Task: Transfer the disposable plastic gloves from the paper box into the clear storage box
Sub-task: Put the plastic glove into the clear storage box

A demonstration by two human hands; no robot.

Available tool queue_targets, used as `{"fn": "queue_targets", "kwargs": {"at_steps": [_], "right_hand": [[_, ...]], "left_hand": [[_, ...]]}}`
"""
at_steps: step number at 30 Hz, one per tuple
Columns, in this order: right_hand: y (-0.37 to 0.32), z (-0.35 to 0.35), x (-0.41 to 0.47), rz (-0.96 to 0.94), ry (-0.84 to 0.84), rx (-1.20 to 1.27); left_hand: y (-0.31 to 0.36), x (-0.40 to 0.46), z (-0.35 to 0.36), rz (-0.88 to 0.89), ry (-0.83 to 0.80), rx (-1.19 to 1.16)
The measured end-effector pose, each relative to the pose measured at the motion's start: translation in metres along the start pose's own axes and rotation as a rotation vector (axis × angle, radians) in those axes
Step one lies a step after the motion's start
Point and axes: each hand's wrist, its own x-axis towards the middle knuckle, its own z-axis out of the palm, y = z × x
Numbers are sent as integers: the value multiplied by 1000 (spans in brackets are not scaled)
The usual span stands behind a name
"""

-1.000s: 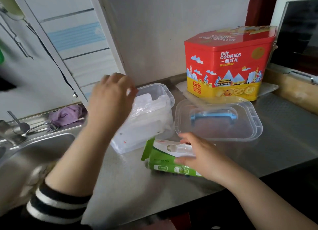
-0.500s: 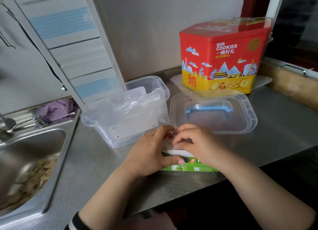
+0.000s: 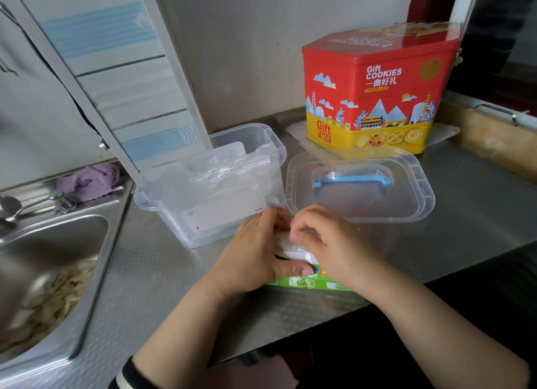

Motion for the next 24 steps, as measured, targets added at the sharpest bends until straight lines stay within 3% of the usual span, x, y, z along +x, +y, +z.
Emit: {"fn": "queue_targets", "kwargs": {"at_steps": [3,8,10,18,24], "right_hand": [[-12,-7,5,1,71,124],[-9,-17,9,103,-212,-153],[-3,-18,5,160,-252,-150],[-3,1,3,97,-104,-224],[0,6,-5,-6,91,-41]], "left_hand": [[1,1,1,-17,-5,-28],[0,-1,0,-37,-8,-114],[-1,-1,0,-48,-19,-115],[0,-1,2,-4,1,-86],[-1,1,2,57,19,-34]]}}
